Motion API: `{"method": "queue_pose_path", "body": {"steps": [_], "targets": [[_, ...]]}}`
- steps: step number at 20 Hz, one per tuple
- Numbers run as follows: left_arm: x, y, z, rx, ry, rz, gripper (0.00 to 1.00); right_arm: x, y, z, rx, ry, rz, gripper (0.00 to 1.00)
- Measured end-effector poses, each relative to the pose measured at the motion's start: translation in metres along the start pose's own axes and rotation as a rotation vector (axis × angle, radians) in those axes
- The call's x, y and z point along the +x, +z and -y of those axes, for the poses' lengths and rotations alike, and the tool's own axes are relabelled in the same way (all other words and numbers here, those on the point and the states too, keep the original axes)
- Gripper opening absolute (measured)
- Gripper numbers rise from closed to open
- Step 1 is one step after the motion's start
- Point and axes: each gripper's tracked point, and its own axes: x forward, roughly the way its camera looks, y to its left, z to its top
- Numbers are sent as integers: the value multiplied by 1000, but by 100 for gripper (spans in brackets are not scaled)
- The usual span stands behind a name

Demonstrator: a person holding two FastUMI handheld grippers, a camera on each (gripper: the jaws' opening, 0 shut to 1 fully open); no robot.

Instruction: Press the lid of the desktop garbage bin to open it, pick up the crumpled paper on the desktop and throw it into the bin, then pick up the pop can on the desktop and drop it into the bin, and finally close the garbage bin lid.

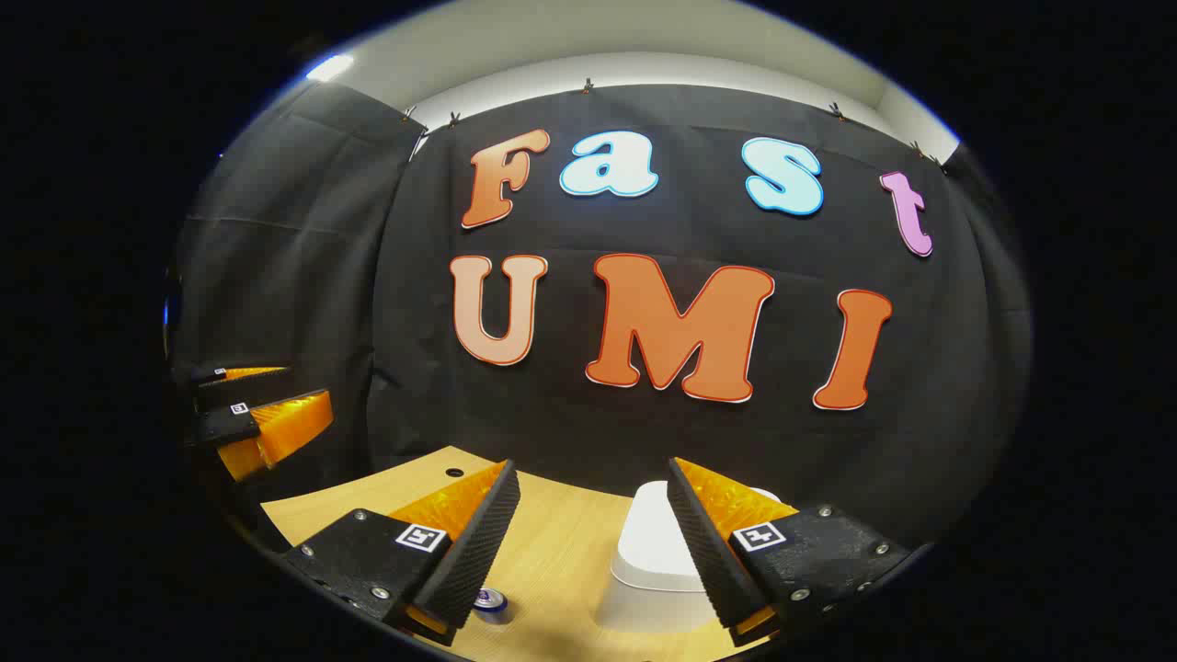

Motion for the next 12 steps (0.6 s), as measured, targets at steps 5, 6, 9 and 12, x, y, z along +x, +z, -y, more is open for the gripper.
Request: {"method": "queue_pose_path", "body": {"steps": [5, 6, 9, 12], "targets": [[5, 3, 9, 19, 6, 9, 98, -2, -3, 25, -16, -21, -10, 97], [5, 3, 12, 20, 3, 13, 98, -1, -4, 29, -20, -21, -15, 96], [9, 5, 19, 28, 3, 15, 98, -1, -5, 38, -15, -20, -21, 97], [9, 5, 25, 27, -4, 14, 100, 0, 0, 43, 3, -8, -7, 97]]}}
